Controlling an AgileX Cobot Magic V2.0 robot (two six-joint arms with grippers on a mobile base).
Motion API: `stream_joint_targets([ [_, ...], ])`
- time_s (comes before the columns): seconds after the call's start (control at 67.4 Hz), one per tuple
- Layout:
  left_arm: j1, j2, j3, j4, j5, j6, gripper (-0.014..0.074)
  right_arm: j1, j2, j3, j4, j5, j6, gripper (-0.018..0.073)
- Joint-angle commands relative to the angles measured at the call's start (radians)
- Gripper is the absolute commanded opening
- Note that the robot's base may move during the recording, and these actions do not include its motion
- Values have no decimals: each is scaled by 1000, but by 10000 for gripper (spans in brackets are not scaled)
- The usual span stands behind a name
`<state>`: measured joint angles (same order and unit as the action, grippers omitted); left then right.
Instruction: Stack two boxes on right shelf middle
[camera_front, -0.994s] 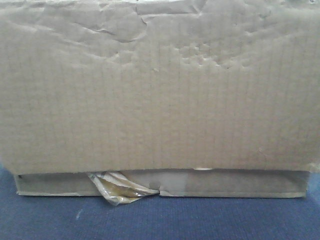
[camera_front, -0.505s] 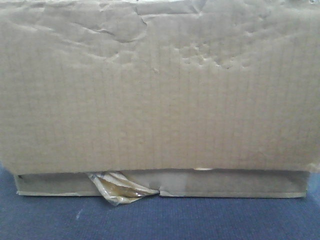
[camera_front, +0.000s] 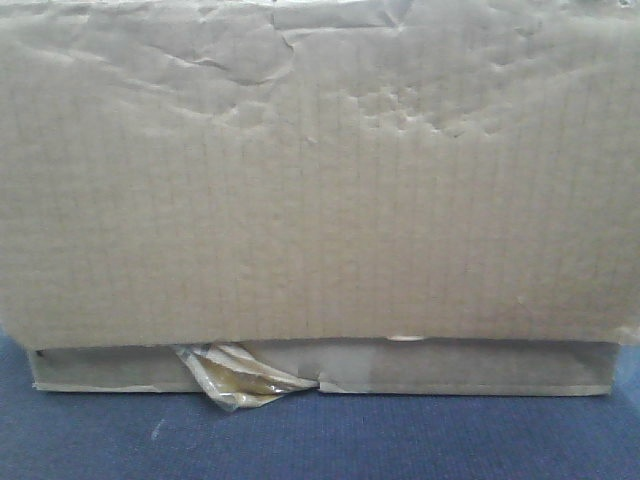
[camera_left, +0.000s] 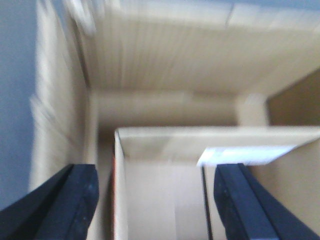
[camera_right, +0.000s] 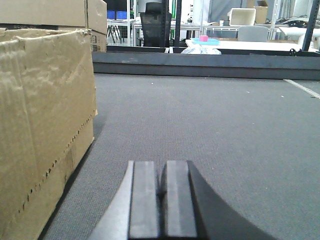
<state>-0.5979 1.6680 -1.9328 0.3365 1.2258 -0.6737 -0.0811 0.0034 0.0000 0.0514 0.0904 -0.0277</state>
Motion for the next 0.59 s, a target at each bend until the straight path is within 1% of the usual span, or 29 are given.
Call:
stream_joint_targets([
  [0.0, -2, -58, -39, 68, -5, 18, 392, -5, -3, 0, 1, -20, -2, -168],
  [0.045, -2, -80, -41, 102, -5, 28, 392, -5, -3, 0, 1, -20, -2, -168],
  [0.104, -2, -108, -41, 148, -5, 68, 392, -5, -3, 0, 1, -20, -2, -168],
  [0.163, -2, -126, -41, 175, -5, 93, 392, -5, -3, 0, 1, -32, -2, -168],
  [0.223, -2, -144, -41, 181, -5, 133, 392, -5, -3, 0, 1, -69, -2, -168],
  [0.297, -2, -161, -41, 172, -5, 180, 392, -5, -3, 0, 5, -175, -2, -168],
  [0.326, -2, -167, -41, 170, -5, 187, 392, -5, -3, 0, 5, -193, -2, -168],
  [0.386, -2, -178, -31, 168, -5, 201, 392, -5, -3, -34, 5, -138, -2, -168],
  [0.445, 9, -188, -27, 147, -5, 201, 392, -5, -3, -111, 5, -15, -2, -168],
  [0.519, 41, -199, -24, 62, -5, 208, 392, -5, 8, -242, 7, 108, -2, -168],
  [0.579, 80, -206, -24, -6, -5, 229, 392, -5, 50, -341, 11, 176, -2, -168],
])
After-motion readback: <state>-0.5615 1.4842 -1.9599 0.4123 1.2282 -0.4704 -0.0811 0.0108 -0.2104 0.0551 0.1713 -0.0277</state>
